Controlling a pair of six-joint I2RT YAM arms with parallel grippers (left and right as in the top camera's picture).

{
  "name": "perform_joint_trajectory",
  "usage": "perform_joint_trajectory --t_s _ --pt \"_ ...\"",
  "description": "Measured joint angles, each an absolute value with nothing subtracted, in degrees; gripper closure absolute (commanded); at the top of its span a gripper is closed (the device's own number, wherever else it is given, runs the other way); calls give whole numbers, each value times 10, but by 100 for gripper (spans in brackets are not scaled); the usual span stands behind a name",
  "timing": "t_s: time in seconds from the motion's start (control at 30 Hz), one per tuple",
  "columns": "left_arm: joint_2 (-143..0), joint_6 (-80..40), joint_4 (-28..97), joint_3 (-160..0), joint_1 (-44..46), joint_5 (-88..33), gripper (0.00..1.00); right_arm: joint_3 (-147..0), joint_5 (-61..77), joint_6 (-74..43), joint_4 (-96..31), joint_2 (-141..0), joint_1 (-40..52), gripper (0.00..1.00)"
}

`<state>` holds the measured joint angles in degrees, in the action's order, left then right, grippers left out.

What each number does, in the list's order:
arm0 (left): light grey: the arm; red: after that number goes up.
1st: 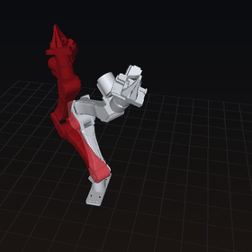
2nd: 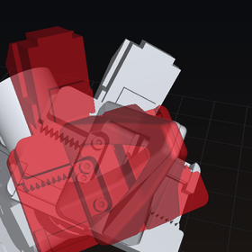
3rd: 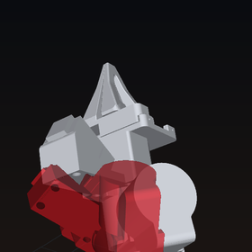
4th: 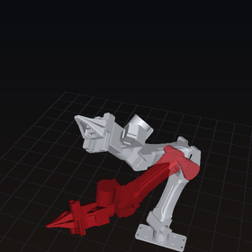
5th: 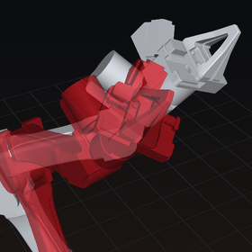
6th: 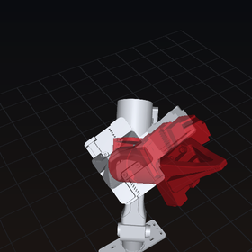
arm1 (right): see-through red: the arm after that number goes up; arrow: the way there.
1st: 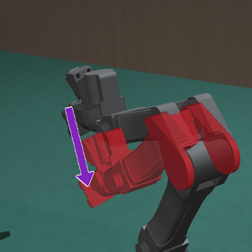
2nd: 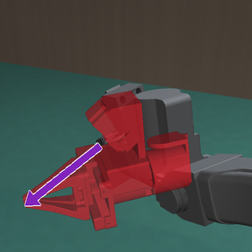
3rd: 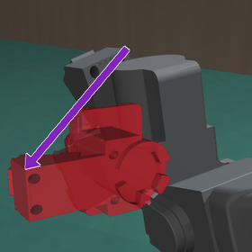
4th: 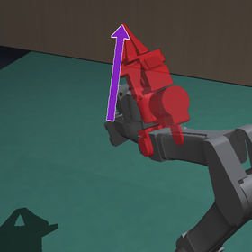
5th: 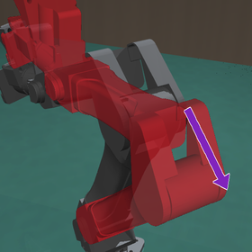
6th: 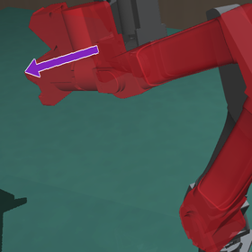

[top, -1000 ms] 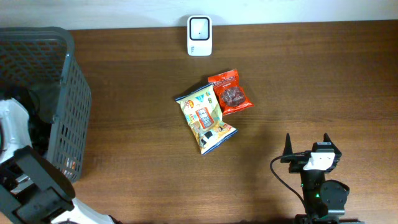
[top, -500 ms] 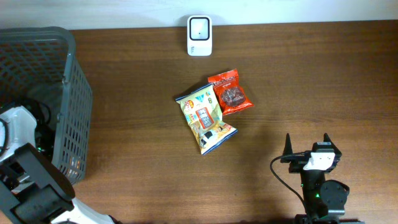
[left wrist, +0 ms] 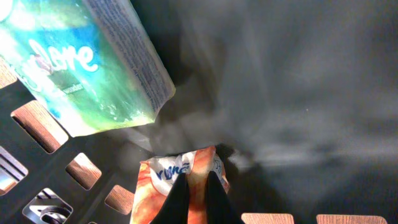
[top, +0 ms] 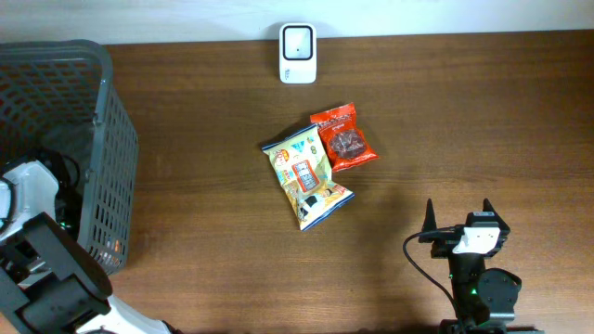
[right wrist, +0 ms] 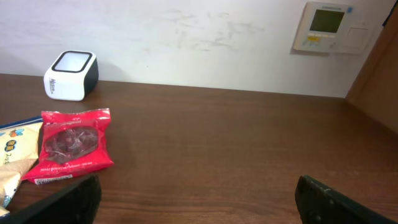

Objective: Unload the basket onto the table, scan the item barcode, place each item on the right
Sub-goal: 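Reach into the basket and grasp the small orange Kleenex tissue box, then carry the orange tissue box to the scanner and drop it on the table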

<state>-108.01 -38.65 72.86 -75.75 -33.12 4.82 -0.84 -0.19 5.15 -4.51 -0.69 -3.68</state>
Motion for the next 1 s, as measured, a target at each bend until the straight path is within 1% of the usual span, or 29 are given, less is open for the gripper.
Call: perform_joint_trajectory --t_s 0.1,0.3,0.4,0.53,0.7,0.77,0.83,0.93,1.0 --pt "-1080 -387 758 -782 -331 45 100 -8 -2 51 -45 -7 -37 1" --pt "-1080 -375 815 -936 -331 40 100 -8 -2 52 -45 -7 -37 2" --pt "-1079 -355 835 -1031 -331 38 100 -8 -2 51 -45 -7 -37 2" --pt "-1073 -321 864 -1199 -331 29 100 -8 -2 52 -45 -7 -37 2" --pt "-1024 -283 864 -1343 -325 -43 100 -8 -2 52 -45 -7 -37 2" --pt "-989 -277 863 -1366 -307 -74 100 -8 -2 51 -45 -7 -37 2" --pt "-951 -256 862 -1377 -269 -109 100 -8 -2 52 -45 -7 -37 2" --pt "-919 -213 875 -1385 -173 -159 100 -8 -2 52 -45 -7 -37 1" --pt "-919 -198 888 -1383 -120 -170 100 -8 -2 52 -45 -7 -37 1"
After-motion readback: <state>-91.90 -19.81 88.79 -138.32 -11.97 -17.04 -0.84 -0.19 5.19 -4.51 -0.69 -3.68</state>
